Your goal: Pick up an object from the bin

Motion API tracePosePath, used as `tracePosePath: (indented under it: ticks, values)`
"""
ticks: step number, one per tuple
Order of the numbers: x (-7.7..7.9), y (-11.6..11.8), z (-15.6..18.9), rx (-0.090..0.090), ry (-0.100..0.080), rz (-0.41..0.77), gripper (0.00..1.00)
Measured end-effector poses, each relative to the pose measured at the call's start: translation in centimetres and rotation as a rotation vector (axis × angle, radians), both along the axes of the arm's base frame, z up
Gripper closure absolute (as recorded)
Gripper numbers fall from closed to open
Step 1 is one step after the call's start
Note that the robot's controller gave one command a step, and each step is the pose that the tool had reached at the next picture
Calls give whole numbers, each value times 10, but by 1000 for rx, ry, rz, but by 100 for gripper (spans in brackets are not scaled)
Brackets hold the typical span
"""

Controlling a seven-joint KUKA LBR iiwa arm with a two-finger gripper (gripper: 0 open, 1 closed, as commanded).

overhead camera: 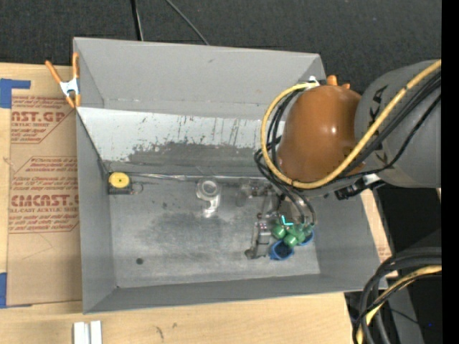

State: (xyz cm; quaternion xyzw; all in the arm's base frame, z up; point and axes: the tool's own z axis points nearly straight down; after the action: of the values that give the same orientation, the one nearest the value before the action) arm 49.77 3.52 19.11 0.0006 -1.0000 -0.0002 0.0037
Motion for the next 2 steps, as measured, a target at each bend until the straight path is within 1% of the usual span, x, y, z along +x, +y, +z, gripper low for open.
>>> tracePosePath:
  ticks: [1, 2]
  values:
    - [20, -46, -12, 0, -9, 302, 0]
    - [50, -88, -82, 2, -5, 553, 0]
